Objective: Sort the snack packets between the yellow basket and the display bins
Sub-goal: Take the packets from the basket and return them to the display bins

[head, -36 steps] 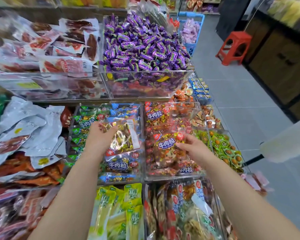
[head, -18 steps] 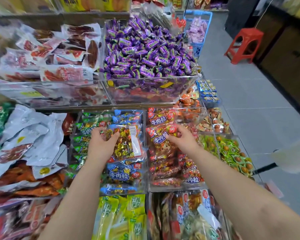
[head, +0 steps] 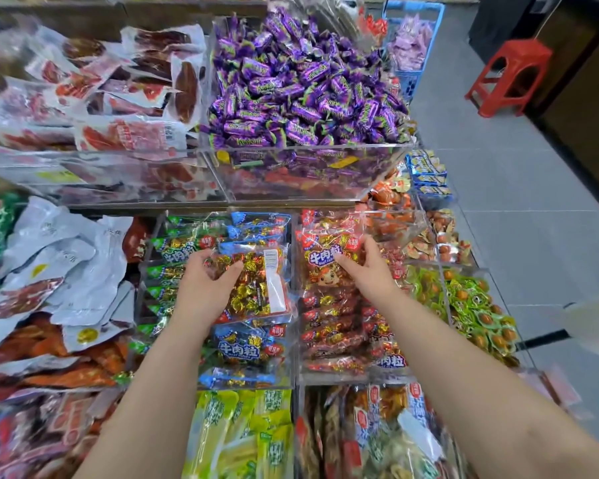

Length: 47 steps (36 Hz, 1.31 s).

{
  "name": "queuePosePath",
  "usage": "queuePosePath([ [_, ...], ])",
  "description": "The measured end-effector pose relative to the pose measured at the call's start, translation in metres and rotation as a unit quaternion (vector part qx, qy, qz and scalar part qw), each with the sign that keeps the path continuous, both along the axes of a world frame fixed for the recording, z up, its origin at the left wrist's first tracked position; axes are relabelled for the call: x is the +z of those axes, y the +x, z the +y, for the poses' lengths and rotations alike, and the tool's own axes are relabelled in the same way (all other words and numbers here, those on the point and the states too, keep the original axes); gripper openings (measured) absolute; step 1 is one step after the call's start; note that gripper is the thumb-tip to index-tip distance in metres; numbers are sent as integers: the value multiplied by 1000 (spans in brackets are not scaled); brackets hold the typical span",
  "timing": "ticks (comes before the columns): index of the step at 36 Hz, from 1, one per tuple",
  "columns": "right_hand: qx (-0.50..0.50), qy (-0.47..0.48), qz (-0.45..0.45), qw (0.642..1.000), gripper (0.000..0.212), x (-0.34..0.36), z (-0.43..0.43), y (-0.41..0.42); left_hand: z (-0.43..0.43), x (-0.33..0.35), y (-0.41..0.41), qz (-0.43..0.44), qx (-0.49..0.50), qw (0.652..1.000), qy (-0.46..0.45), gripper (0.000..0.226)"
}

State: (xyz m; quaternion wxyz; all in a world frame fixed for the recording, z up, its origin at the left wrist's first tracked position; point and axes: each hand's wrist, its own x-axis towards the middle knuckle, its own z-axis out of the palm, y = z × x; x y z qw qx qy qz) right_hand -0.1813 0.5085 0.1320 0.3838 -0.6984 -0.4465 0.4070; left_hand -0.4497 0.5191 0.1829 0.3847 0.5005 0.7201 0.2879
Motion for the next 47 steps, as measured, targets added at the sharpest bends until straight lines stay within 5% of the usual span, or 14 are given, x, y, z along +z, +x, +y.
queuePosePath([
  [5, 18, 25, -73, 997, 64, 1, -16, -2, 2, -2, 1, -21, 5, 1000, -6, 62],
  [9, 29, -11, 16, 999, 75, 5, -20, 2, 1, -3, 0, -30, 1, 1000, 0, 63],
  [13, 12, 33, 7, 999, 43, 18, -8, 0, 1, -2, 0, -27, -1, 1000, -3, 64],
  [18, 16, 42, -19, 999, 44, 20, 2, 5, 2, -4, 1, -27, 5, 1000, -1, 62],
  [23, 48, -89, 17, 995, 79, -6, -9, 15, 2, -8, 4, -16, -1, 1000, 12, 45],
  [31, 21, -51, -51, 997, 77, -11, -12, -1, 1, -6, 5, -38, 7, 999, 11, 55],
  [41, 26, -52, -83, 995, 116, -6, -32, -4, -10, 2, 8, -121, 55, 991, 31, 44],
  [44, -26, -22, -66, 997, 102, 2, -42, 0, -15, 7, 9, -135, 61, 986, 72, 47],
  [47, -89, 19, -73, 993, 79, 17, -55, 0, -18, 15, 11, -138, 38, 985, 99, 24],
])
